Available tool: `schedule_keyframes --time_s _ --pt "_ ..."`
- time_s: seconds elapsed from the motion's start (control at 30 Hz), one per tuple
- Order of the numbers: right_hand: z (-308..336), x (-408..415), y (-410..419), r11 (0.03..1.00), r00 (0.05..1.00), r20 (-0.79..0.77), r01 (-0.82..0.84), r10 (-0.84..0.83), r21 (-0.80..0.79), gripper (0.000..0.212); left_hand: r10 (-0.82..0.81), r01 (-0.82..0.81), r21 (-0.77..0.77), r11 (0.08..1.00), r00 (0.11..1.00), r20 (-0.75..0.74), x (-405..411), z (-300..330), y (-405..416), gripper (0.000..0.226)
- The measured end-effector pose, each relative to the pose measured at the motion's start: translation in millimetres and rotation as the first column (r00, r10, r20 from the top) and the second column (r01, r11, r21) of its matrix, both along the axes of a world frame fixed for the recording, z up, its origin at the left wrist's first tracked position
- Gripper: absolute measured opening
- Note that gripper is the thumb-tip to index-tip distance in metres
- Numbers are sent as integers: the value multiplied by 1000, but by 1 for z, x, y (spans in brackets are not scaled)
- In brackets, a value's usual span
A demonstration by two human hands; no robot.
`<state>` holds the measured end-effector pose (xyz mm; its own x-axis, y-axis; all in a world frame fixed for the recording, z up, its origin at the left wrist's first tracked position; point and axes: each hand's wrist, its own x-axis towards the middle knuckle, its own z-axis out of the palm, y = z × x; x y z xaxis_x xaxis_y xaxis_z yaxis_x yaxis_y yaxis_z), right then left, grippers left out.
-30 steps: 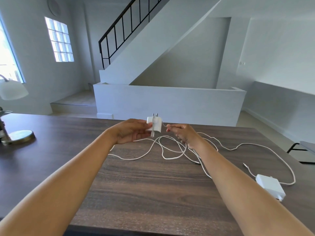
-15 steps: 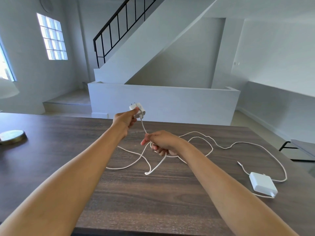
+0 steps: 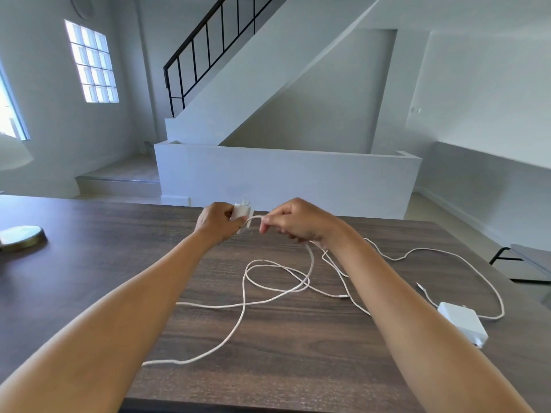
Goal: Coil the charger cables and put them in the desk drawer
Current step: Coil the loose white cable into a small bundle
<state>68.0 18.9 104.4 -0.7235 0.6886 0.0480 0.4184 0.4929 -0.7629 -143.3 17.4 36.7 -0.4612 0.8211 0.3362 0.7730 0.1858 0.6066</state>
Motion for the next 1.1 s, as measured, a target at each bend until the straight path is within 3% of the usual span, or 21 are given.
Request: schedule_keyframes --time_s 0.17,0.37,0.5,0.57,0.7,0.8,0.83,0.93,1.1 --pt "5 4 33 968 969 -166 208 -184 138 28 -291 310 -105 945 943 160 -11 -3 -8 22" --pt "-7 -4 68 943 940 -221 295 -258 153 28 -513 643 -244 726 743 430 2 21 -28 22" --pt "-25 -12 87 942 929 -245 313 -277 120 25 -482 745 -211 633 593 644 -3 27 -25 70" --pt "-34 -14 91 947 925 -258 310 -281 82 24 -475 760 -97 643 495 728 -5 27 -24 75" --pt "-48 -13 89 942 911 -248 334 -329 -25 33 -459 638 183 748 297 837 -6 22 -19 59" --pt "-63 -15 84 951 928 -206 301 -309 -72 40 -463 457 342 821 183 867 6 24 -16 18" --pt "-68 -16 83 954 934 -197 289 -300 -81 42 -457 382 373 846 156 876 10 26 -13 15" --pt "-81 -20 75 961 943 -191 261 -274 -92 48 -424 215 398 892 93 901 13 32 -4 15" --pt "-83 -31 59 979 974 -118 187 -196 -80 49 -370 45 368 929 80 926 16 40 13 14"
